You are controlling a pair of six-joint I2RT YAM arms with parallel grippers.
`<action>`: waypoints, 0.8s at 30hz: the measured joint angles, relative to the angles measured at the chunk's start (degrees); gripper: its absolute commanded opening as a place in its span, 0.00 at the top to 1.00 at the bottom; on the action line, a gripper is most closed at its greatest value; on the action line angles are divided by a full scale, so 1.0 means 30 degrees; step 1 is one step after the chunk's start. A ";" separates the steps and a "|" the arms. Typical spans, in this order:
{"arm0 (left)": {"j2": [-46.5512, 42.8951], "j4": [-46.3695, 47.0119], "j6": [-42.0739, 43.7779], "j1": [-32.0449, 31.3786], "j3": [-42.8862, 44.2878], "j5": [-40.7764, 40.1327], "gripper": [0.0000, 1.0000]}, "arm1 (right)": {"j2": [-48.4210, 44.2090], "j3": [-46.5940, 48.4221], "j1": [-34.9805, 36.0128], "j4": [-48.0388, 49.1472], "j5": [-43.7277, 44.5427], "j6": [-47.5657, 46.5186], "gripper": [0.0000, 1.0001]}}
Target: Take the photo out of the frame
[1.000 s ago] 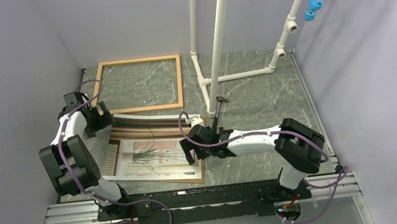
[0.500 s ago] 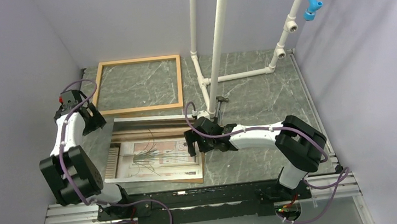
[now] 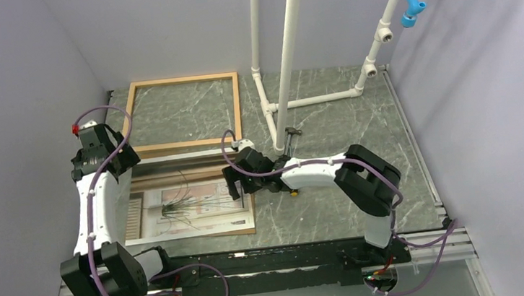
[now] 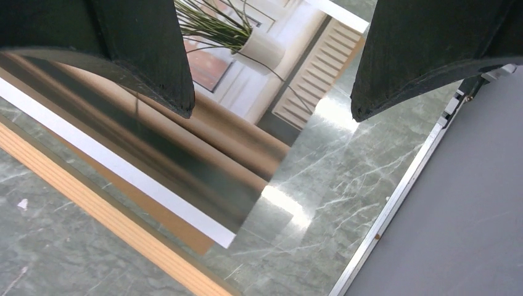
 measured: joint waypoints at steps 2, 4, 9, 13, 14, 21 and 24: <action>-0.0240 0.0102 0.0000 -0.0182 -0.0015 -0.0051 0.01 | 0.0342 0.0532 0.0102 -0.0095 -0.0124 -0.0117 0.00; -0.0393 0.0211 0.0007 -0.0335 -0.0029 -0.0022 0.01 | 0.0546 0.1137 0.0168 -0.0488 -0.0124 -0.0175 0.00; -0.0991 0.0634 0.0204 -0.0991 -0.0437 0.0240 0.01 | 0.0153 0.2725 0.0219 -0.2375 0.0794 -0.0430 0.00; -0.2557 0.0605 0.0495 -0.2565 -0.0852 0.1362 0.01 | -0.2645 0.2747 0.0117 -0.4983 0.2025 -0.0984 0.00; -0.3082 0.0554 0.0495 -0.2951 -0.0852 0.1829 0.01 | -0.3563 0.2747 0.0044 -0.5493 0.2273 -0.1115 0.00; -0.8131 -0.0576 -0.0532 -0.3738 0.0066 0.6193 0.01 | -1.2327 0.3060 -0.1902 -0.9406 0.4809 -0.2346 0.00; -0.9165 -0.1858 -0.1151 -0.3759 0.2346 0.7752 0.01 | -1.5380 0.4022 -0.2929 -1.1213 0.6535 -0.2943 0.00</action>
